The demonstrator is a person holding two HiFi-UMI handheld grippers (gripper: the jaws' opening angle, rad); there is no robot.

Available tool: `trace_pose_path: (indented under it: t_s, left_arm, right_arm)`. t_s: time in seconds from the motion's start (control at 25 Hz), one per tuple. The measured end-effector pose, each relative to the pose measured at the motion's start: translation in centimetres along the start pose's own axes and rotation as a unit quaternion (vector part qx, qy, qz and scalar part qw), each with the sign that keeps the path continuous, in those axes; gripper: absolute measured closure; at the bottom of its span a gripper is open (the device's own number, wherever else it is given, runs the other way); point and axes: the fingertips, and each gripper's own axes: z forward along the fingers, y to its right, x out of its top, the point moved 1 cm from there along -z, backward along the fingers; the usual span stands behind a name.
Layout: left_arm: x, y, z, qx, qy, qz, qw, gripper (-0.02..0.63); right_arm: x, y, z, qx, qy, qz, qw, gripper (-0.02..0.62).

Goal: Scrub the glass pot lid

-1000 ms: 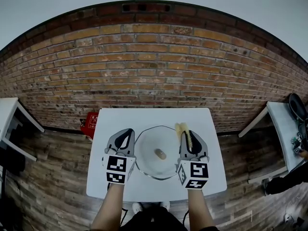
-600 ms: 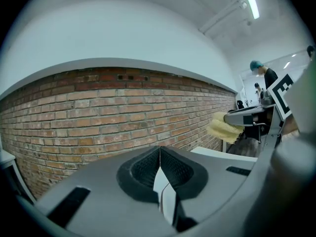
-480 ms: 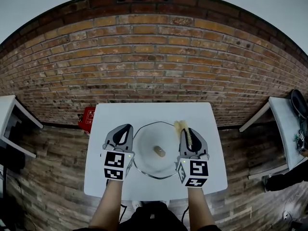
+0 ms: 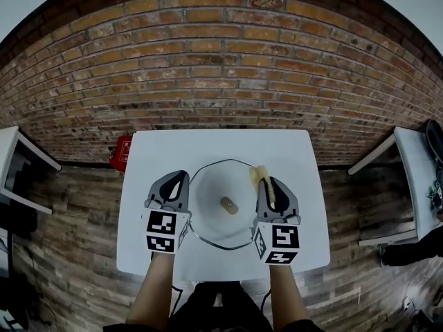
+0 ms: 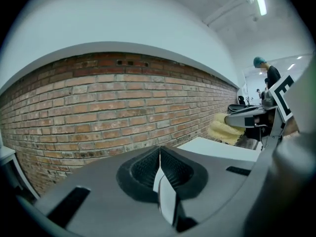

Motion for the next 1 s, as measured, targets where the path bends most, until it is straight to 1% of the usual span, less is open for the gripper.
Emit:
trace_pose_path:
  t_s: [0.24,0.52,0.76,1.0]
  left_arm:
    - [-2.9,0.0,1.1,-0.001,-0.024,-0.007,0.9997,0.594]
    - [-7.2,0.4,0.7,0.004,-0.064,-0.024,0.9976,0.594]
    - [-9.8,-0.1,0.1,0.009,-0.084,-0.036,0.9957,0.594]
    - [-11.7,-0.1,-0.1,0.007,-0.1,-0.055,0.9935,0.594]
  right_arm:
    - [-2.6,-0.2,1.1,0.007,-0.022,0.006,1.0,0.537]
    - [-6.3,-0.9,0.8,0.015,-0.059,0.013,0.998,0.537]
    - [-8.4,-1.6,0.7,0.02,-0.073,0.017,0.997,0.537]
    - [-9.2,-2.2,0.7,0.022,-0.078,0.013,0.997,0.537]
